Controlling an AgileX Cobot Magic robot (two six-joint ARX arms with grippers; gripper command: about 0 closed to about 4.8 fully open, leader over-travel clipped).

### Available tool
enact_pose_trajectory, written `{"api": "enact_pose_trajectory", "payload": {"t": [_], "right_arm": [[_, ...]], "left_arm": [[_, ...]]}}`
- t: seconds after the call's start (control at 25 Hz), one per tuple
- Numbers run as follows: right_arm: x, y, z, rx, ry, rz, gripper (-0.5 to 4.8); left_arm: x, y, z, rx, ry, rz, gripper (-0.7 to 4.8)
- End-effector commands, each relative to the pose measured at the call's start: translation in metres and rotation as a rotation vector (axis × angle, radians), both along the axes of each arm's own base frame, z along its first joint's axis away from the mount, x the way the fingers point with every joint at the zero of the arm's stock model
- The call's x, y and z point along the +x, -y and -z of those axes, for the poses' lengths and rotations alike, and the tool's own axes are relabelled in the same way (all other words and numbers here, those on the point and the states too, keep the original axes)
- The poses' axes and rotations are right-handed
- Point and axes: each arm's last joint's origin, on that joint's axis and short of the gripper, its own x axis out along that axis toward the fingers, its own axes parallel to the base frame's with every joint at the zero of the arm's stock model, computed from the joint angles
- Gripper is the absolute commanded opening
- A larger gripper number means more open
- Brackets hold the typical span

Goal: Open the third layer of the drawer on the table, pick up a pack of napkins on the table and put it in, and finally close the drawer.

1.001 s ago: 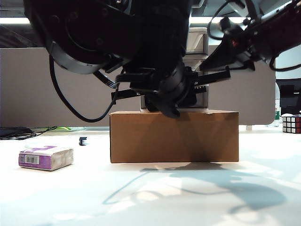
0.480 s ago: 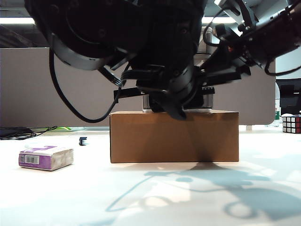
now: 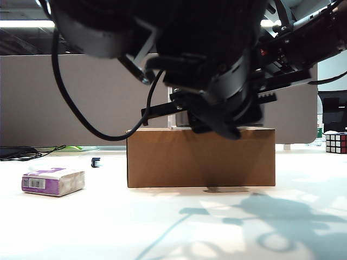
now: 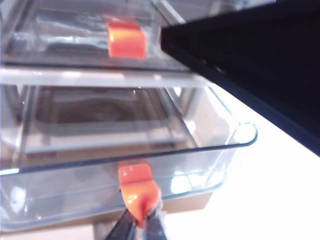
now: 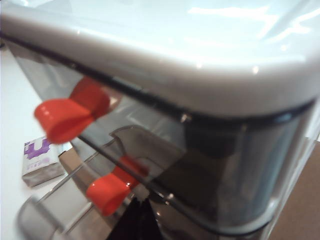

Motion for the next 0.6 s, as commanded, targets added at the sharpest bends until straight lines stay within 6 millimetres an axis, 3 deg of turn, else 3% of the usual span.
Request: {"api": "enact_pose_trajectory", "payload": {"t": [0.04,0.6], "right_arm": [[0.001,0.000,-0.005,0.016,0.028,0.007,-0.06],[0.001,0.000,-0.006,0.018,0.027,0.007,-0.06]], "left_arm": [[-0.015,0.004,0.002,0.029,-0.033,0.037,-0.06],[-0.045,-0.004,0.003,0.083,-0.145,0.024,-0.06]]}}
